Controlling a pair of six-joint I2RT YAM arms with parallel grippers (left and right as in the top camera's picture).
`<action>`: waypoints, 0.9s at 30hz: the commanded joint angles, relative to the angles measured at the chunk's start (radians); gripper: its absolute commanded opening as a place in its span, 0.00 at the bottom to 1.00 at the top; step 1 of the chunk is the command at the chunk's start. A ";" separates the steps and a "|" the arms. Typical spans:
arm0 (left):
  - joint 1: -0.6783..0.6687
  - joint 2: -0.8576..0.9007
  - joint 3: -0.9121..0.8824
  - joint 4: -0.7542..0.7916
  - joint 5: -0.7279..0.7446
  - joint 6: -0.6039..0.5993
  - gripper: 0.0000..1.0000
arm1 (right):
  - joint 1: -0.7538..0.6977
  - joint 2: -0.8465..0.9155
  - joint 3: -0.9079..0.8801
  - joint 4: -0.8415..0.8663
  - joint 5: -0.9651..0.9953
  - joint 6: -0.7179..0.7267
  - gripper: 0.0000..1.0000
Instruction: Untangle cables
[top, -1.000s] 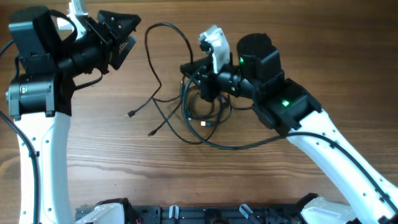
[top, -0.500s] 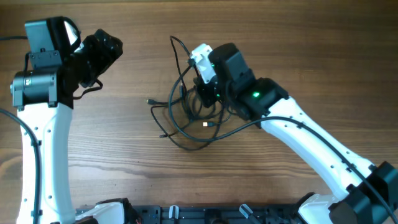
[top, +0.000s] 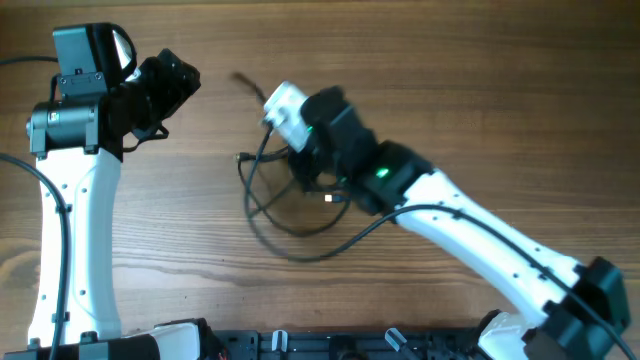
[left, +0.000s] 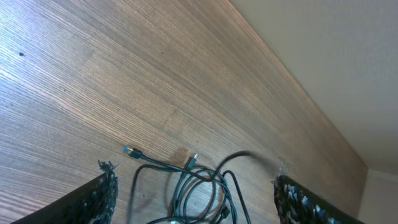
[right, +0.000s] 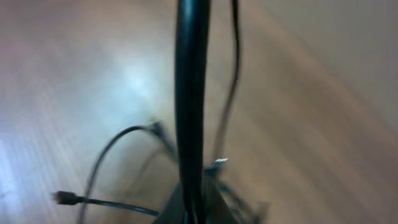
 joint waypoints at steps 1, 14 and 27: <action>-0.002 0.006 -0.009 0.000 -0.013 0.023 0.82 | 0.039 0.081 0.006 -0.004 0.125 -0.018 0.04; -0.002 0.006 -0.009 -0.001 -0.013 0.023 0.82 | 0.044 0.104 0.006 0.508 0.718 -0.417 0.04; -0.002 0.006 -0.009 0.000 -0.014 0.023 0.83 | 0.156 0.104 0.006 0.915 0.821 -0.996 0.04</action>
